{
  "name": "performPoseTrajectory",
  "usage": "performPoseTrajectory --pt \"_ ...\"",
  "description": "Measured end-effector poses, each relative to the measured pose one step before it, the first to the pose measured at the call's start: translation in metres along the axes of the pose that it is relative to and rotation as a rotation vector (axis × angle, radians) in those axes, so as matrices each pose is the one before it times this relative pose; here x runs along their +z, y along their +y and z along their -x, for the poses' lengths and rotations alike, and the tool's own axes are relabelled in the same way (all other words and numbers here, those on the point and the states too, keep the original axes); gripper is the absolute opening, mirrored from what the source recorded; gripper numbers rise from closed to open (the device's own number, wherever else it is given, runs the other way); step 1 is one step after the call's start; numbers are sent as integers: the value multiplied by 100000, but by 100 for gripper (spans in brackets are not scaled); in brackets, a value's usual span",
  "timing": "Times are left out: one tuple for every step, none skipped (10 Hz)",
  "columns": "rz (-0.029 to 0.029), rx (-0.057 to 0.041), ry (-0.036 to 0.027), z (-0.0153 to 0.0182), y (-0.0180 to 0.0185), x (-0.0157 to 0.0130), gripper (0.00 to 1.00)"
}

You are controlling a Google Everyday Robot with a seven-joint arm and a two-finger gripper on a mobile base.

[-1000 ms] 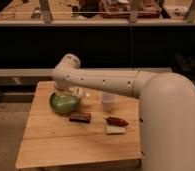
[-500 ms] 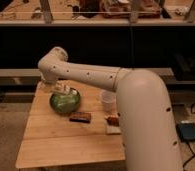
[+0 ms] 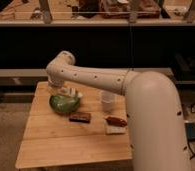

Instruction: Place the bottle in the ceramic bowl

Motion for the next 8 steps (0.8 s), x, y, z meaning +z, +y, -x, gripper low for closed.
performPoseTrajectory --pt "977 1377 -624 -307 427 547 54" --pt "32 1479 607 -286 288 741 54" --pt "570 1822 708 -707 711 1308 54" --pt "0 446 -282 -662 337 716 54" --pt "-221 -363 -556 -213 -44 354 54" --pt "-469 -1223 -943 165 -196 114 54" --pt "368 649 -1095 259 363 -207 54" --pt "-375 2052 344 -455 153 -282 54"
